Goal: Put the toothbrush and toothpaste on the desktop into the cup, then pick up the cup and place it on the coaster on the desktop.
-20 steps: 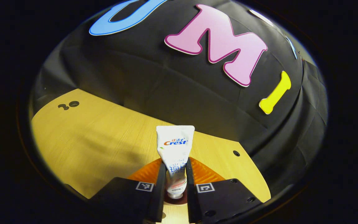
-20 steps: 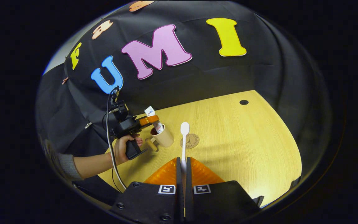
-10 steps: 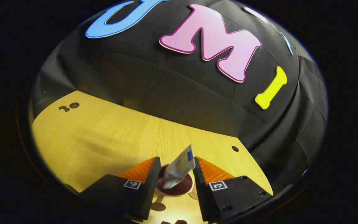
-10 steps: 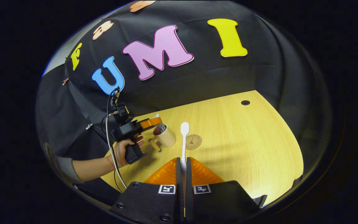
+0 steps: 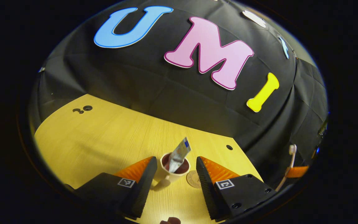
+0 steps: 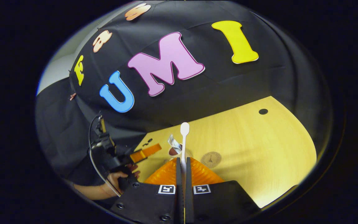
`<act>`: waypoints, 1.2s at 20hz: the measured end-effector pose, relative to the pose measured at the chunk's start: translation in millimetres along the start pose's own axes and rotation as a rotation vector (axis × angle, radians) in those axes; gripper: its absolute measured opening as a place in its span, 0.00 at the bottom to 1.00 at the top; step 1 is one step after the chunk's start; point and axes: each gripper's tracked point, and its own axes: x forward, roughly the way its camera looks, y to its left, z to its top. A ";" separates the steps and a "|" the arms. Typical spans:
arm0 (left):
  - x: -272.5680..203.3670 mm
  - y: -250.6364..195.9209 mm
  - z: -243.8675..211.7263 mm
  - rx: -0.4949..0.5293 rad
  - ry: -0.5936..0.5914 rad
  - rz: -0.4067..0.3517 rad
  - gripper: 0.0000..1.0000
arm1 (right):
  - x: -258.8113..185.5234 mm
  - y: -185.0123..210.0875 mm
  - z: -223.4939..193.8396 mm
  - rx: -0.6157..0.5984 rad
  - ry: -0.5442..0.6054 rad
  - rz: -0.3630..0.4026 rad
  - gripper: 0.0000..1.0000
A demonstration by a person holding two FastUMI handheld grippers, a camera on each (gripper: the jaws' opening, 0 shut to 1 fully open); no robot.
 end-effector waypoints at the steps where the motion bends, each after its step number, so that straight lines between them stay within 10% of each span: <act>1: -13.8 -1.1 -7.8 -0.007 0.011 0.003 0.79 | 11.3 3.0 5.9 0.010 -0.016 0.014 0.06; 8: -92.3 -3.3 -67.6 -0.066 0.080 0.050 0.79 | 95.6 29.5 28.3 0.079 -0.092 0.112 0.06; 24: -173.9 11.1 -142.3 -0.150 0.183 0.110 0.79 | 226.1 -2.3 -4.3 0.266 -0.302 0.039 0.06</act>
